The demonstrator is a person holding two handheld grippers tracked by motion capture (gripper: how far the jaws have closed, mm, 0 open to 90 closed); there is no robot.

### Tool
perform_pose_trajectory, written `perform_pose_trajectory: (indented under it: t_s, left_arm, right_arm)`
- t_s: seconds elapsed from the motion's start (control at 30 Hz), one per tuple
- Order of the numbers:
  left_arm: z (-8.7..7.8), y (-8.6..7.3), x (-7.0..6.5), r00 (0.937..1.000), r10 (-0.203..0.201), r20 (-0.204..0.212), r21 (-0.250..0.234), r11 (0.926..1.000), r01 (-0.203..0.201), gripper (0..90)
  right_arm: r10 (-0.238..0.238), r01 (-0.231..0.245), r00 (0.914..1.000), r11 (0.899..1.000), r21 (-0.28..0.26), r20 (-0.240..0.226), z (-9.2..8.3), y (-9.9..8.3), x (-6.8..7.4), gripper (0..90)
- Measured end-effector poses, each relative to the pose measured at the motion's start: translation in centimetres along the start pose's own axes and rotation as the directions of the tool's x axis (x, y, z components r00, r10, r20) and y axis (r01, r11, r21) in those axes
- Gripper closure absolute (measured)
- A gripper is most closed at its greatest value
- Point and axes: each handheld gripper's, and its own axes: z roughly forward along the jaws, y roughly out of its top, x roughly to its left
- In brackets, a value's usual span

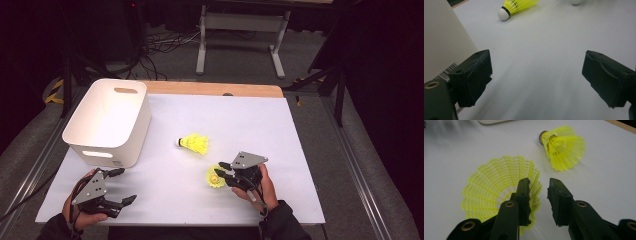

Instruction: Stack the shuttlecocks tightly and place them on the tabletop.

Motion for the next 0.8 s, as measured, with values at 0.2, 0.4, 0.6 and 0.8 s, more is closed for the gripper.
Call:
perform_pose_trajectory:
  t_s: [0.2,0.4,0.6,0.8]
  left_arm:
    - [0.1,-0.1,0.0,1.0,-0.005,0.008,0.004,1.0,0.005,10.0]
    - [0.2,0.0,-0.1,0.9999,0.001,0.012,0.007,1.0,-0.001,10.0]
    - [0.3,-0.1,-0.1,0.9999,0.003,0.013,0.011,0.9999,-0.004,10.0]
    - [0.2,0.0,-0.2,0.9999,0.004,0.011,0.01,0.9999,-0.004,10.0]
  right_arm:
    - [0.007,-0.007,1.0,0.998,0.056,0.002,-0.2,-1.5,-0.9,61.2]
    - [0.018,-0.018,0.9998,0.995,0.097,0.004,-0.6,-3.0,-2.1,53.0]
    - [0.029,-0.032,0.9992,0.992,0.121,0.026,-1.0,-3.5,-2.4,48.2]
    - [0.048,-0.054,0.9978,0.99,0.131,0.044,-1.3,-4.0,-2.5,41.9]
